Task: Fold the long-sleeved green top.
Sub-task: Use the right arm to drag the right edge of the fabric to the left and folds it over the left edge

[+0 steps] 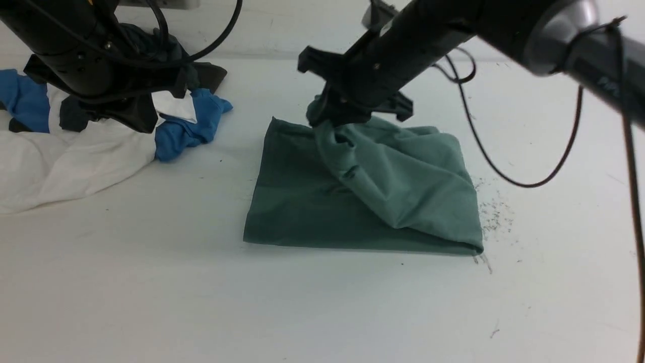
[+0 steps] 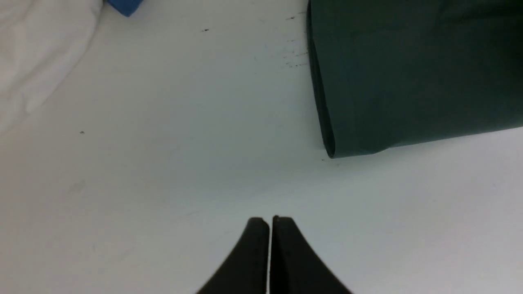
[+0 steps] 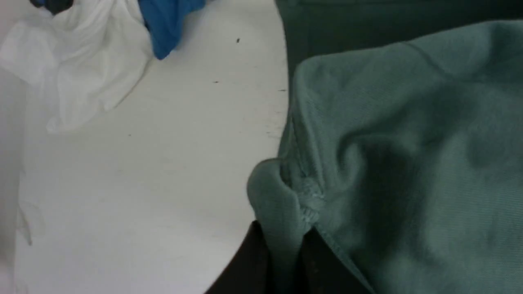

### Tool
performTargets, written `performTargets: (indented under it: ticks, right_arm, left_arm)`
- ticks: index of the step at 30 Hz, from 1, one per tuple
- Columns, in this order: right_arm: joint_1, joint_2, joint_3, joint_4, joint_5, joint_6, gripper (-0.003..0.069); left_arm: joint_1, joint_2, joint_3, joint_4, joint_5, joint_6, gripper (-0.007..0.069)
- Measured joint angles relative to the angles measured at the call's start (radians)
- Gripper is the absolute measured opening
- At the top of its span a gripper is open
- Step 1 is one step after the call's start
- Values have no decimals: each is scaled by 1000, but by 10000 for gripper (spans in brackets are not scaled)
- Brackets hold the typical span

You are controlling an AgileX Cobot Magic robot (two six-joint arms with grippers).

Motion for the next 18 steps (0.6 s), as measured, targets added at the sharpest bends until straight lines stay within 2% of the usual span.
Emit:
performTargets:
  ticks: [11,15,17,18]
  right_arm:
    - [59,115,0,45,-201,45,59]
    - [70,146,0,48,-248,45,113]
    - [79,156,0,58,-285,36,203]
    - [80,156,0,60,-287,35,211]
  left_arm:
    - [0,0,0,-21,0,5,-4]
    - [0,0,0,-23,0,8,-4]
    - [0,0,0,-24,0,9,-4]
    - [0,0,0,-24,0,9,-4]
